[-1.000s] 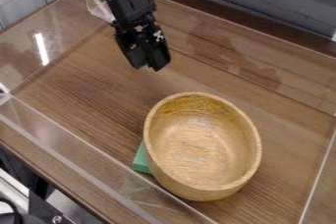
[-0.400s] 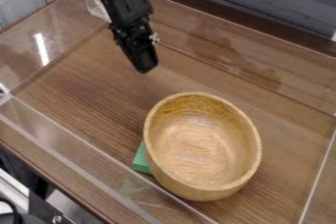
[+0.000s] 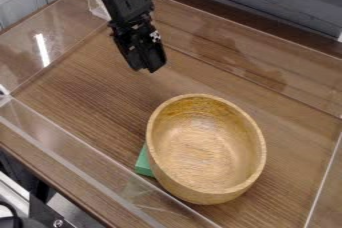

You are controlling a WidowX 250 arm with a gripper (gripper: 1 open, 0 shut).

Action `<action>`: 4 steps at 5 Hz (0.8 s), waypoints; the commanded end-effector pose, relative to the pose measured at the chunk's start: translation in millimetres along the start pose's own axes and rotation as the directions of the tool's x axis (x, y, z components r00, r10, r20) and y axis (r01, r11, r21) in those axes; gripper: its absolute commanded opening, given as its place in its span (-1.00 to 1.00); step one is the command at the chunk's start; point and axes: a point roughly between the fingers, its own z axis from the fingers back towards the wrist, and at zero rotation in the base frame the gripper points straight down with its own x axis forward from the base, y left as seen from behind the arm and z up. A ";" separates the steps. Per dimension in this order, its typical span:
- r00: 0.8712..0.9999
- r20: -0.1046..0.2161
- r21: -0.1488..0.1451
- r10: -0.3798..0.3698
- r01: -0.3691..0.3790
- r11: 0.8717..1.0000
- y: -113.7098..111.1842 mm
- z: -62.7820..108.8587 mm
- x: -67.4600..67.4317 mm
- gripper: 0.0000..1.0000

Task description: Remove the green block from inside the brown bowl and put it on the table

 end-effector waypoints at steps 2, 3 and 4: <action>0.998 0.042 0.052 -0.041 0.039 0.998 -2.7 11.0 9.9 -1.00; 0.997 0.035 0.040 -0.066 0.065 0.997 -4.7 3.6 7.1 -1.00; 0.996 0.031 0.030 -0.085 0.085 0.996 -6.0 -1.8 4.2 -1.00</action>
